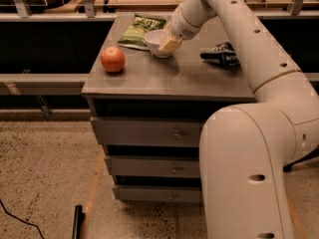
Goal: Move white bowl near green jalapeno chip bag
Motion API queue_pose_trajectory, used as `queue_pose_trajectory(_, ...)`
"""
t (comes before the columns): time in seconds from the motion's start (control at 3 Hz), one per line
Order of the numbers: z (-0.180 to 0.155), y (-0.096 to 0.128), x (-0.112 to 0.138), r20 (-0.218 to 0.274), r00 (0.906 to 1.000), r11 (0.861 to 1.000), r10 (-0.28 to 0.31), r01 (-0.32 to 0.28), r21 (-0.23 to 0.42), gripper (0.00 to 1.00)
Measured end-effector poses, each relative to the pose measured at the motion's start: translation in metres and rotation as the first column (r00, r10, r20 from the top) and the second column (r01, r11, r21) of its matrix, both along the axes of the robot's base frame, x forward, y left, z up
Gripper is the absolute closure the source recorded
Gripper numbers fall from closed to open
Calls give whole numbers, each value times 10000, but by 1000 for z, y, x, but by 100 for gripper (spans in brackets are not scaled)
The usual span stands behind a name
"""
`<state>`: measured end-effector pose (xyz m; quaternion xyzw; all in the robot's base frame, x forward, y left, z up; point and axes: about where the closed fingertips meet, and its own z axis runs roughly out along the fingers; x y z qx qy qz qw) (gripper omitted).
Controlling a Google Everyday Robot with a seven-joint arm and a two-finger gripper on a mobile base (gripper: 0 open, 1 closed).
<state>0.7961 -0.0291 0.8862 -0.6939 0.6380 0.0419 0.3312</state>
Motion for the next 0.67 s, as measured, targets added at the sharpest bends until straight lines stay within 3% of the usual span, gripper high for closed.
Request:
queue_pose_trajectory(0.33,1,-1,3,-26,9999,9999,-117,117,55,15)
queue_pose_trajectory(0.67,13,-2,0,31,9999,9993,-163,162,342,0)
